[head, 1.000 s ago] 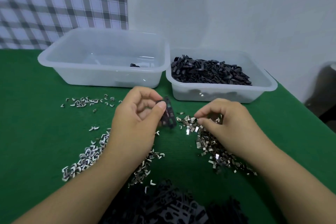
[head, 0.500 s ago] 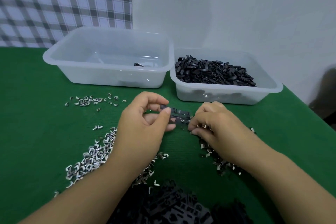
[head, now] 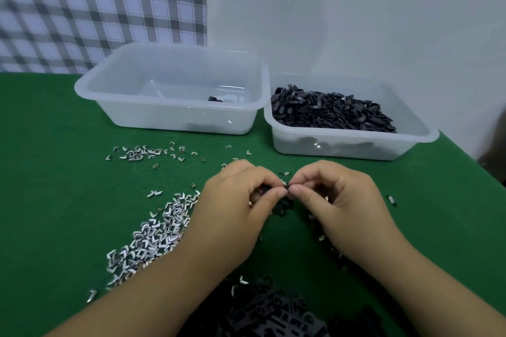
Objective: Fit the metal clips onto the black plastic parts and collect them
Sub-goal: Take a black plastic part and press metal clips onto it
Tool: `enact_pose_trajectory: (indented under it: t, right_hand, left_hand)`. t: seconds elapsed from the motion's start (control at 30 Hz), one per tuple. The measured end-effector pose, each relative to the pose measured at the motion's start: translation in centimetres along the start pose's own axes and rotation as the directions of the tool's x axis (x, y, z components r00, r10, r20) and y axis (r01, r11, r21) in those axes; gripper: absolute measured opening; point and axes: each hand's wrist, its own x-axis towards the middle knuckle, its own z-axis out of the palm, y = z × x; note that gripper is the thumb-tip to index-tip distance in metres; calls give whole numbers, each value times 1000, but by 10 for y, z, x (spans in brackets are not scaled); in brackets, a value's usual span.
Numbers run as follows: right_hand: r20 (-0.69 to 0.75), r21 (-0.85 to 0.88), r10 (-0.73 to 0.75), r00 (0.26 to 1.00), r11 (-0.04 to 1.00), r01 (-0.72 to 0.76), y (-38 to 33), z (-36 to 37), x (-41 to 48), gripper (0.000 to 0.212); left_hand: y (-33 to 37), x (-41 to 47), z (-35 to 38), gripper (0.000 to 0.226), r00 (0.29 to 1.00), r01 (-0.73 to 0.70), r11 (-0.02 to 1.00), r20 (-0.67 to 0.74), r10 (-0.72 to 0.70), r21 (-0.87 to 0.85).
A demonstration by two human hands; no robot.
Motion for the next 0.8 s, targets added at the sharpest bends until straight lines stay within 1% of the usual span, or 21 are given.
enact_pose_trajectory:
  t: [0.1, 0.2, 0.3, 0.37, 0.43, 0.53, 0.63, 0.8]
  right_hand:
    - [15, -31, -40, 999, 999, 41, -1, 0, 0, 17]
    - [1, -22, -48, 999, 999, 48, -1, 0, 0, 14]
    - [-4, -81, -70, 998, 994, 69, 1, -1, -1, 12]
    - [4, -147, -69, 998, 987, 69, 5, -4, 0, 10]
    - [-6, -218, -102, 995, 971, 98, 7, -7, 0, 7]
    - [-76, -291, -238, 968, 934, 206, 5, -7, 1, 15]
    - [-119, -328, -371, 921, 890, 316, 5, -2, 1, 14]
    - [-119, -339, -434, 893, 863, 375, 4, 0, 0, 4]
  left_hand:
    - [-1, -1, -1, 3, 999, -41, 999, 15, 41, 29]
    - [0, -1, 0, 5, 999, -40, 997, -9, 41, 61]
    - [0, 0, 0, 15, 995, 39, 998, -98, -33, 58]
    - [0, 1, -1, 18, 986, 101, 995, -137, -99, 6]
    - [0, 2, -2, 19, 978, 139, 989, -147, -146, -56]
    - [0, 2, -1, 19, 976, 167, 978, -121, -182, -125]
    - [1, 2, -1, 15, 979, 166, 974, -90, -180, -152]
    - [0, 1, 0, 11, 970, 233, 941, -15, -244, -244]
